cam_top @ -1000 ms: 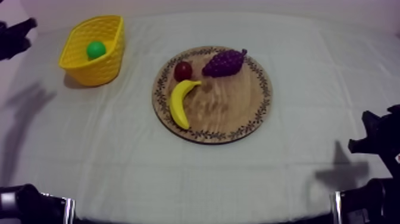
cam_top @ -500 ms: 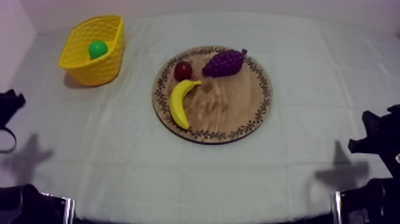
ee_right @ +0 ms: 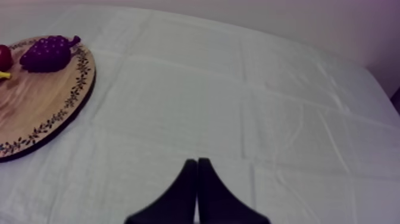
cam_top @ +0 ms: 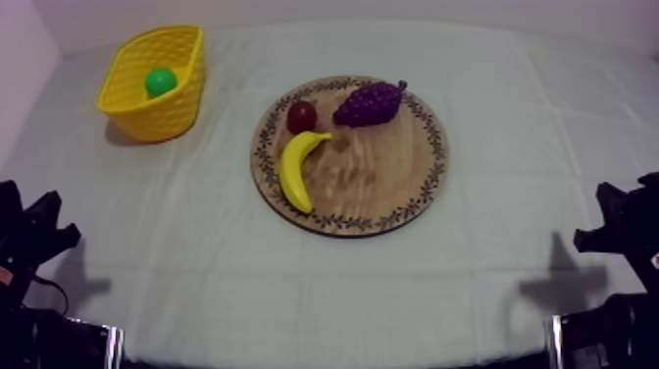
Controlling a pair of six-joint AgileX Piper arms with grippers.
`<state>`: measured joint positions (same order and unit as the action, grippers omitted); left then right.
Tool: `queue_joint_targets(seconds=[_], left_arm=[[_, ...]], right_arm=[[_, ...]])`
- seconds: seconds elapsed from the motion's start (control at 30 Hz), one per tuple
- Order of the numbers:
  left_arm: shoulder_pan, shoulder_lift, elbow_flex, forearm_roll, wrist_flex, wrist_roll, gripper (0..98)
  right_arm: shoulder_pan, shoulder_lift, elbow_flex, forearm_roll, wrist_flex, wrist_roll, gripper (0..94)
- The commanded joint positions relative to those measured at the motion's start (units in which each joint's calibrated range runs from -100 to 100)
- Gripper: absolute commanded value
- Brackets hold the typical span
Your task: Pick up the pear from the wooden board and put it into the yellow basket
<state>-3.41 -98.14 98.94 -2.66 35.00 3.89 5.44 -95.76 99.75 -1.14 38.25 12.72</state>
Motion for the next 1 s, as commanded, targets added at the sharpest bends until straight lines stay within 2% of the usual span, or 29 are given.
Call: queue_joint_targets(seconds=[0.0, 0.1, 0.3, 0.4, 0.97], left_arm=[[-0.2, -1.0, 0.1, 0.23, 0.2, 0.0, 1.0], [-0.3, -1.5, 0.1, 0.4, 0.4, 0.2, 0.5], [-0.3, -1.7, 0.2, 0.48, 0.4, 5.6, 0.2], [-0.3, -1.7, 0.2, 0.48, 0.4, 7.1, 0.2], [-0.3, -1.7, 0.2, 0.49, 0.4, 7.7, 0.2]], right_arm=[[0.0, 0.0, 0.0, 0.0, 0.0, 0.0, 0.3], [0.0, 0.0, 0.0, 0.0, 0.0, 0.0, 0.3], [0.0, 0.0, 0.0, 0.0, 0.0, 0.0, 0.3], [0.0, 0.0, 0.0, 0.0, 0.0, 0.0, 0.3], [0.0, 0.0, 0.0, 0.0, 0.0, 0.0, 0.3]])
